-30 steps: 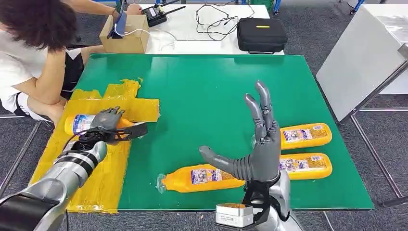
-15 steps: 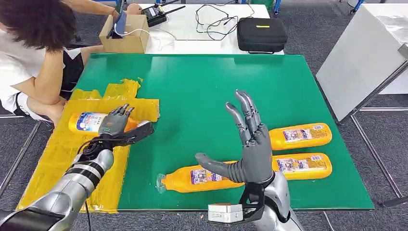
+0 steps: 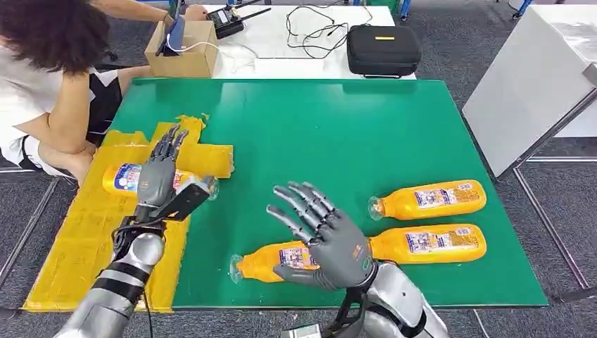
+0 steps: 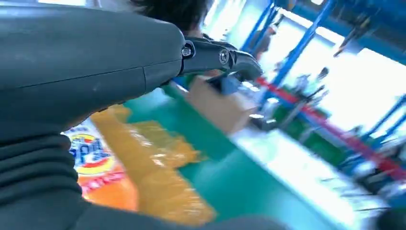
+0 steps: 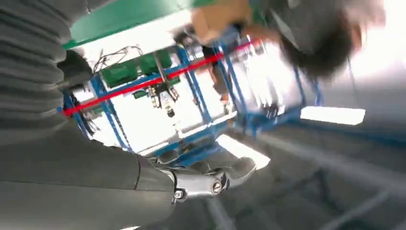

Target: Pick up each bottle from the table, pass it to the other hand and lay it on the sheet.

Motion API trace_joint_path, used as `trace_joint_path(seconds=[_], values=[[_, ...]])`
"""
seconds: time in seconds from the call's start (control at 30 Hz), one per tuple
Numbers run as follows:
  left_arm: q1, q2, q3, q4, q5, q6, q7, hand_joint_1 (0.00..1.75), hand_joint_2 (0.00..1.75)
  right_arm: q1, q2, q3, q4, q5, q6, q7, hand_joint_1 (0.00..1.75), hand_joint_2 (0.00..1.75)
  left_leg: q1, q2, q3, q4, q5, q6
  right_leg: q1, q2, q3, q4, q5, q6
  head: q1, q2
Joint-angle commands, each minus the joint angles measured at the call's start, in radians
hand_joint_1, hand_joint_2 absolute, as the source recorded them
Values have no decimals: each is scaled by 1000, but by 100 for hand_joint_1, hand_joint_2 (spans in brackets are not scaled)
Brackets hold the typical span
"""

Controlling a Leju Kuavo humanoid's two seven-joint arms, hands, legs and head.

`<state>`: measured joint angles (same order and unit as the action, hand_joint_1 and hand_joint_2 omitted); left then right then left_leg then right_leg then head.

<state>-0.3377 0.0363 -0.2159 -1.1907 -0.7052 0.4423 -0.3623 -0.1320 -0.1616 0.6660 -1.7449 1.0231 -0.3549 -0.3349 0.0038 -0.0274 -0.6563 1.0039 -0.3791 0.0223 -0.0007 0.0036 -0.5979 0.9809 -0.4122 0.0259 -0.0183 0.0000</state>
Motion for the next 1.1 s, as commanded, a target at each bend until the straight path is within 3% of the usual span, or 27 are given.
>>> trace_joint_path(seconds=[0.03, 0.33, 0.53, 0.63, 1.07, 1.1], values=[[170, -42, 86, -291, 220, -151, -62, 0, 175, 39, -175, 38, 160, 25, 68, 28, 0, 175, 0, 1, 3, -1, -1, 0, 0, 0, 4, -2, -1, 1, 0, 0], [181, -51, 76, -307, 215, -145, -71, 0, 175, 43, -167, 17, 181, 24, 67, 38, 0, 175, 0, 2, 4, 0, -2, -1, 0, 1, 5, -1, -2, 1, 0, 0], [203, -53, 46, -331, 208, -170, -49, 0, 175, 65, -153, -37, 225, 176, 42, 169, 0, 175, 0, 1, 5, -1, -2, 0, 0, 0, 6, -1, -2, 1, 0, 0], [236, -63, 35, -377, 189, -140, -53, 0, 175, 83, -90, -97, 230, 177, -4, 211, 0, 175, 0, 1, 5, 0, -2, 0, 0, 0, 5, -1, -2, 1, 0, 0], [237, -61, 35, -381, 193, -142, -52, 0, 175, 84, -81, -101, 225, 183, -7, 221, 0, 175, 0, 1, 4, 0, -2, -1, 0, 0, 4, -1, -2, 1, 0, 0], [243, -63, 32, -390, 194, -141, -52, 0, 175, 95, -52, -131, 226, 182, -31, 240, 0, 175, 0, 2, 6, 0, -3, -1, 0, 0, 6, -1, -3, 1, 0, 0]])
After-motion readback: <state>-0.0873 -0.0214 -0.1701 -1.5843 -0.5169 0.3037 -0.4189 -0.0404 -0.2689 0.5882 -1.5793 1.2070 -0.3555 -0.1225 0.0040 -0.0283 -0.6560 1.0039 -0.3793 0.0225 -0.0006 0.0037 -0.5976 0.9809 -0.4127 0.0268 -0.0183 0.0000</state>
